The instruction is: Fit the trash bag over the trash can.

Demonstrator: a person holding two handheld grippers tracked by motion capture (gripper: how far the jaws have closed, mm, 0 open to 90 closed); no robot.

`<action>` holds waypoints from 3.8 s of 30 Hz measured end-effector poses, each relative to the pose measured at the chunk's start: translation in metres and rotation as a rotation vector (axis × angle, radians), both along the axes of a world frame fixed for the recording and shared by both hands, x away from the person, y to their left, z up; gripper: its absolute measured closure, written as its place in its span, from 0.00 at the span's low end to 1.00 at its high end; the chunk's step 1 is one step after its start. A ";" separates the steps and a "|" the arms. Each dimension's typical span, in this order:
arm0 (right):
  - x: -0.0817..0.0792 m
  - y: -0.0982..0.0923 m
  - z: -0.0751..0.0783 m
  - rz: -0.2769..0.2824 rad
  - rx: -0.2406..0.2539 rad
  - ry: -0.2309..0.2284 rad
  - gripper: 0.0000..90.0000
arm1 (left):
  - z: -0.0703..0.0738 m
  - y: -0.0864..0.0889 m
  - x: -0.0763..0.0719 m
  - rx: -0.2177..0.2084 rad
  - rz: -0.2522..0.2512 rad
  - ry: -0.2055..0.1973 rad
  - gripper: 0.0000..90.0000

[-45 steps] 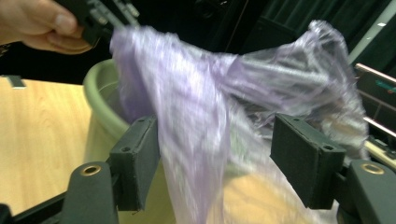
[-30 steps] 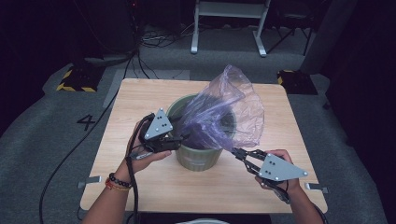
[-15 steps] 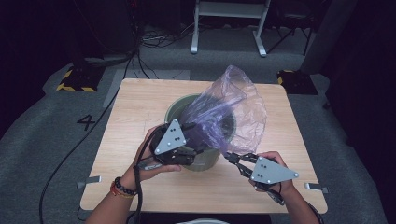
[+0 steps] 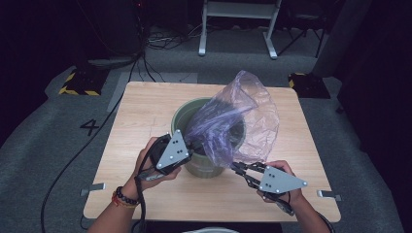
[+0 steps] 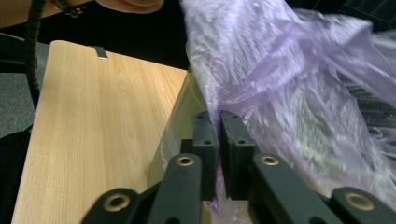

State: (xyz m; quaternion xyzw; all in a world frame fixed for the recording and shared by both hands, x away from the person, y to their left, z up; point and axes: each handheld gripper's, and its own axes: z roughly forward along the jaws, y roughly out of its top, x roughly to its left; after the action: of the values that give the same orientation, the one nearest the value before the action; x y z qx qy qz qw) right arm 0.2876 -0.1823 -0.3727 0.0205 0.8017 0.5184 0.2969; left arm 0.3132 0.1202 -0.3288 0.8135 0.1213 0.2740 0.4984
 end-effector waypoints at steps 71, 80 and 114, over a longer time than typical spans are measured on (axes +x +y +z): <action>0.049 -0.108 0.005 -0.305 0.269 0.224 0.33 | -0.063 0.047 -0.013 -0.060 0.095 0.111 0.50; 0.056 -0.103 0.020 -0.350 0.288 0.175 0.33 | -0.052 0.066 -0.025 -0.137 0.117 0.123 0.22; 0.088 -0.072 0.020 -0.302 0.244 0.200 0.98 | -0.022 0.043 -0.014 -0.049 0.129 0.024 1.00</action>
State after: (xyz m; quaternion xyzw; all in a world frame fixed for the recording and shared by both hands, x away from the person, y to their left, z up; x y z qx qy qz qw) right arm 0.3755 -0.2542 -0.3531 0.2275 0.7461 0.5566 0.2858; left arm 0.2992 0.1628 -0.3507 0.7948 0.1861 0.2928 0.4980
